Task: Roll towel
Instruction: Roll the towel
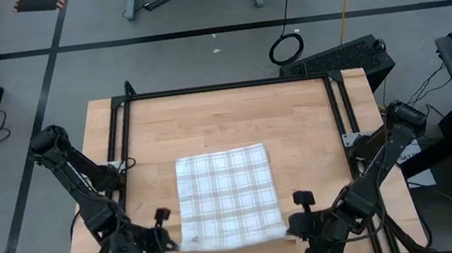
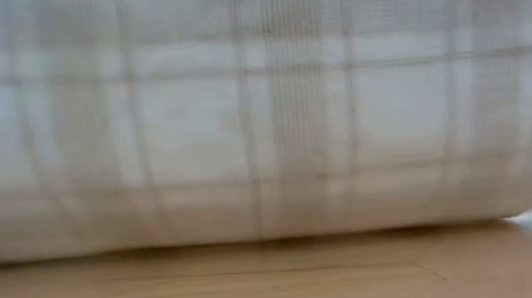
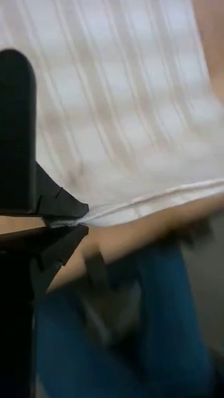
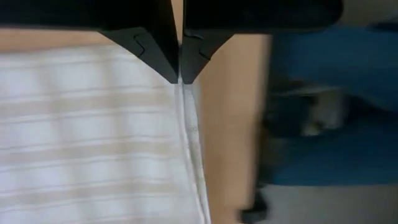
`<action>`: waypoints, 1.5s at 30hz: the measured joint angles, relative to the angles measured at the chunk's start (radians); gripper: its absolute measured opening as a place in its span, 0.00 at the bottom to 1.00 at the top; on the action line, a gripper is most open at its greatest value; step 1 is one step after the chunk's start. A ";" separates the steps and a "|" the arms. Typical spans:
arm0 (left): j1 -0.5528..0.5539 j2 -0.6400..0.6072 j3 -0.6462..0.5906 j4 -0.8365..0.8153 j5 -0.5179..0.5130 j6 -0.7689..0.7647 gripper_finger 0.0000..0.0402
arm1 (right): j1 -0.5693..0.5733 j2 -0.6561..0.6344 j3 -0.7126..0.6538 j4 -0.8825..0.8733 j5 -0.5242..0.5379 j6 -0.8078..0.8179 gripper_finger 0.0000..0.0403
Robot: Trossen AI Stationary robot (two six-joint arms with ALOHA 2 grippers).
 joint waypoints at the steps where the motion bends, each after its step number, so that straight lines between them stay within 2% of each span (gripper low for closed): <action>1: 0.005 0.000 0.000 -0.045 -0.038 -0.001 0.04 | -0.006 0.000 0.000 -0.034 0.035 -0.010 0.00; 5: 0.056 0.000 0.000 -0.240 -0.163 -0.076 0.04 | -0.067 0.002 0.000 -0.182 0.159 -0.033 0.00; 9: 0.119 0.000 -0.016 -0.351 -0.208 -0.158 0.04 | -0.160 0.002 -0.001 -0.281 0.207 -0.076 0.00; 16: 0.227 0.000 -0.092 -0.366 -0.215 -0.159 0.04 | -0.328 0.013 -0.002 -0.300 0.229 -0.266 0.00; 24: 0.298 0.001 -0.124 -0.452 -0.273 -0.158 0.04 | -0.440 0.016 -0.002 -0.307 0.223 -0.335 0.00; 30: 0.327 0.001 -0.124 -0.476 -0.322 -0.121 0.04 | -0.488 0.033 -0.002 -0.296 0.220 -0.317 0.00; 45: 0.389 0.001 -0.124 -0.487 -0.304 -0.141 0.04 | -0.552 0.196 -0.002 -0.253 0.254 -0.272 0.00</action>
